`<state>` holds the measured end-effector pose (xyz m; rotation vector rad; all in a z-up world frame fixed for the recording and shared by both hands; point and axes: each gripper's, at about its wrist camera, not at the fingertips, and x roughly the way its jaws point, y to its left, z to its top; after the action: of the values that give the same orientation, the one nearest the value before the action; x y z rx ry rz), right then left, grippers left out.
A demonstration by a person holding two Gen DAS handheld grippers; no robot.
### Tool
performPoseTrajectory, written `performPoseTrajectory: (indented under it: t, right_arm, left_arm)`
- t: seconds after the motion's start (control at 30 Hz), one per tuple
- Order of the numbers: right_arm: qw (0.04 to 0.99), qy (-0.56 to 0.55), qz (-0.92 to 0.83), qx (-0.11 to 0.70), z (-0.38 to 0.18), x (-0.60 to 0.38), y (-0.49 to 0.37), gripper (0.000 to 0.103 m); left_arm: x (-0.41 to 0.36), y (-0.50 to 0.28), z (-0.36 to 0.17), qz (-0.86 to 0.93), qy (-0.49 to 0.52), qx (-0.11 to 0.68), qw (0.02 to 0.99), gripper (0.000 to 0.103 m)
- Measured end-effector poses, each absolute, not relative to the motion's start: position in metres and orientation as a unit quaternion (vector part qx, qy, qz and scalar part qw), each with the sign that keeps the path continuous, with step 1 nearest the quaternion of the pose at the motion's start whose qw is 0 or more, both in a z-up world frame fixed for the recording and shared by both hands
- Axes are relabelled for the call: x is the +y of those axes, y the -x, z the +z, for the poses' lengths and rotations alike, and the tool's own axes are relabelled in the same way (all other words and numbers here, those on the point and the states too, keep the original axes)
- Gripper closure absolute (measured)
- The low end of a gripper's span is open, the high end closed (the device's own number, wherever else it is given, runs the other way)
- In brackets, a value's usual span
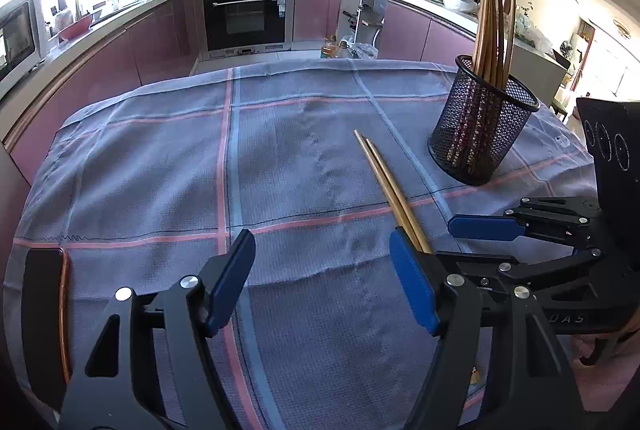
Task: Organize utensils
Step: 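Move both grippers back to the last chopsticks lying on the cloth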
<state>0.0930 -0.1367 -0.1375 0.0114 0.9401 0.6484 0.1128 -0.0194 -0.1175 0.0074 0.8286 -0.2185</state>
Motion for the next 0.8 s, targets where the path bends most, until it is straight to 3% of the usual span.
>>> performPoseTrajectory:
  t: [0.8]
  right_arm:
    - [0.845,0.021,0.277,0.457,-0.138,-0.146,-0.095,0.074]
  left_arm:
    - [-0.033,-0.116,-0.127,-0.141,-0.008,0.411,0.901,0.039]
